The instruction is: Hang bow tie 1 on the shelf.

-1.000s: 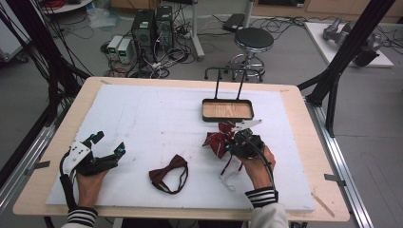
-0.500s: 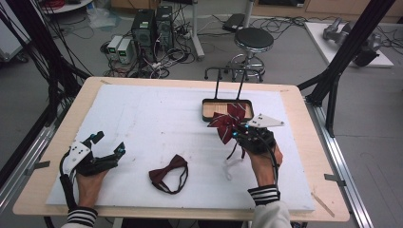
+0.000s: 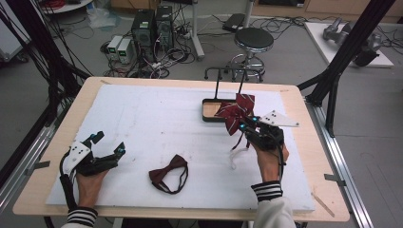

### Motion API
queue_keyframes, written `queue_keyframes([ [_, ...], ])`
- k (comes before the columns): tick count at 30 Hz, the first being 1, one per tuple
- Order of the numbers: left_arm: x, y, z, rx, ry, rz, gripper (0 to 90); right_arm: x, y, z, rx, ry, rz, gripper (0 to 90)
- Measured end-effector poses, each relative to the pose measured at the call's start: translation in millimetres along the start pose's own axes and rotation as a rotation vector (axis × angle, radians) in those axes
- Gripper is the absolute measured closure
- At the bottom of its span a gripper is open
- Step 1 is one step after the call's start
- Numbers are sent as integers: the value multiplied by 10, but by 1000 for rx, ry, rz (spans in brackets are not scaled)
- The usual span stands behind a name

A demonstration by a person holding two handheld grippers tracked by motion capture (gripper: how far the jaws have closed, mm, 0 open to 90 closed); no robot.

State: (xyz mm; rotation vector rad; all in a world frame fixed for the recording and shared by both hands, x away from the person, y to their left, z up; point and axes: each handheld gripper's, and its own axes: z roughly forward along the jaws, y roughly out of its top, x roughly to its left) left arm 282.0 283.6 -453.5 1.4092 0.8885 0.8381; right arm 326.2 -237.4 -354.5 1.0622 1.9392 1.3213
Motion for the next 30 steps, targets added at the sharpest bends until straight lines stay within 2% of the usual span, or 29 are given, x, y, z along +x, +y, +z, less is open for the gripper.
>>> queue_keyframes([
  [5, 1, 0, 0, 1, 1, 0, 96, -98, 122, -42, -41, -30, -1, 713],
  [7, 0, 0, -1, 1, 1, -2, 97, -115, 144, -46, -43, -28, 4, 713],
  [8, 0, 0, 0, -1, 1, -1, 96, -153, 173, -58, -64, -42, 6, 713],
  [11, 0, 0, 0, -1, 1, -1, 96, -183, 186, -62, -71, -41, 20, 713],
  [14, 1, 0, 0, 0, 0, -1, 96, -226, 198, -82, -111, -50, 34, 713],
  [15, 1, 0, -1, 1, 1, -2, 96, -249, 214, -96, -131, -67, 31, 713],
  [17, 1, 0, -1, 1, 1, -2, 97, -275, 240, -100, -145, -71, 33, 713],
  [30, 3, 1, -2, 3, 1, -1, 96, -486, 471, 7, -165, -101, 38, 713],
])
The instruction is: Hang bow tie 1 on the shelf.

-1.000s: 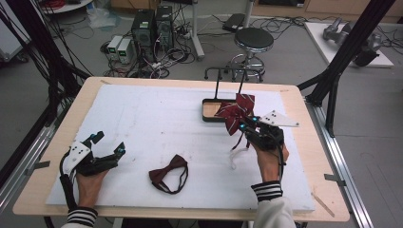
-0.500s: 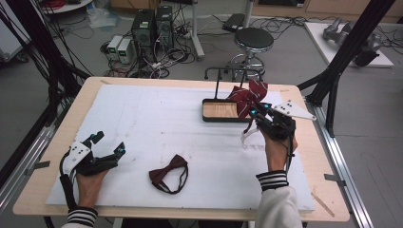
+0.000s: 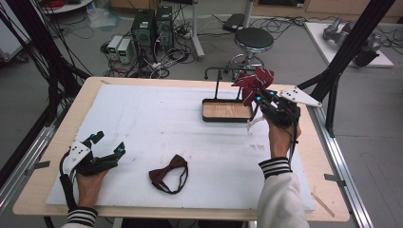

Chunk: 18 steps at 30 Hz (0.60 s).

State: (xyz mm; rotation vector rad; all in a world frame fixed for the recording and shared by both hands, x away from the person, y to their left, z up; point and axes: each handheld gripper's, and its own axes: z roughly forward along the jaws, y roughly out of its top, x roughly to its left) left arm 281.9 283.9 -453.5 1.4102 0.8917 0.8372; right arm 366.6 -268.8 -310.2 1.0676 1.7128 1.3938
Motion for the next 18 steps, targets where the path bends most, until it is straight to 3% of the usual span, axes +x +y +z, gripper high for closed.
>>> queue_keyframes([
  [18, -2, 0, 3, -1, -1, 2, 96, -233, 155, 219, 5, -38, 18, 713],
])
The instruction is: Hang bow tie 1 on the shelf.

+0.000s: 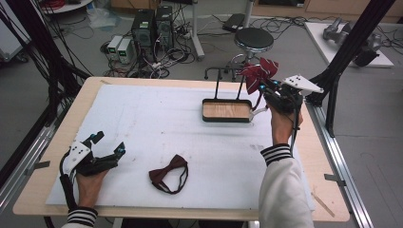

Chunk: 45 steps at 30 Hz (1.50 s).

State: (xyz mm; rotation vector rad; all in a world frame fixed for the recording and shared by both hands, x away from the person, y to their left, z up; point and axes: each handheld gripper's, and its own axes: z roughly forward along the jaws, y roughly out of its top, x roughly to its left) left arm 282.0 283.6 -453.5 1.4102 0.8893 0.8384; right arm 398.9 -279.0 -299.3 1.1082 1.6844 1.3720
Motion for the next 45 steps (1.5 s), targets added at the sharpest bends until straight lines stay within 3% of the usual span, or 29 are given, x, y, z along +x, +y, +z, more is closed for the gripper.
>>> queue_keyframes([
  [23, 0, 0, -2, 0, -2, 1, 96, -146, 240, 340, 17, -14, 21, 712],
  [31, -2, 0, -1, 0, -1, 2, 96, -204, 201, 446, 17, -33, 34, 712],
  [45, -2, 0, -2, 3, 0, 6, 97, -273, 256, 563, 54, -30, 1, 711],
])
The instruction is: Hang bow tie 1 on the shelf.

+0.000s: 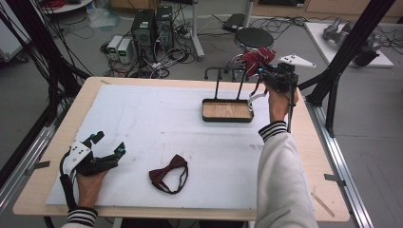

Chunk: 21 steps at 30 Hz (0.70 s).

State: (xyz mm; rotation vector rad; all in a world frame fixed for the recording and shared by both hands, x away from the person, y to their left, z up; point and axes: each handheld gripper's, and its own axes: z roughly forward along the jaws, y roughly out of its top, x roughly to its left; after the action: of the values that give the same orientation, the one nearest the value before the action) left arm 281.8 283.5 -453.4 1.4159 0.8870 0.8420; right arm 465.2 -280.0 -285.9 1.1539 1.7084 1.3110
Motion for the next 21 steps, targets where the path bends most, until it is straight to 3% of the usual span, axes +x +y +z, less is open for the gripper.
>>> queue_keyframes([
  [13, -1, 0, 2, 0, 3, -1, 97, -75, -73, 95, 16, -9, 18, 710],
  [21, -3, 0, 2, -1, 3, 0, 97, -171, -107, 88, 32, -51, 19, 710],
])
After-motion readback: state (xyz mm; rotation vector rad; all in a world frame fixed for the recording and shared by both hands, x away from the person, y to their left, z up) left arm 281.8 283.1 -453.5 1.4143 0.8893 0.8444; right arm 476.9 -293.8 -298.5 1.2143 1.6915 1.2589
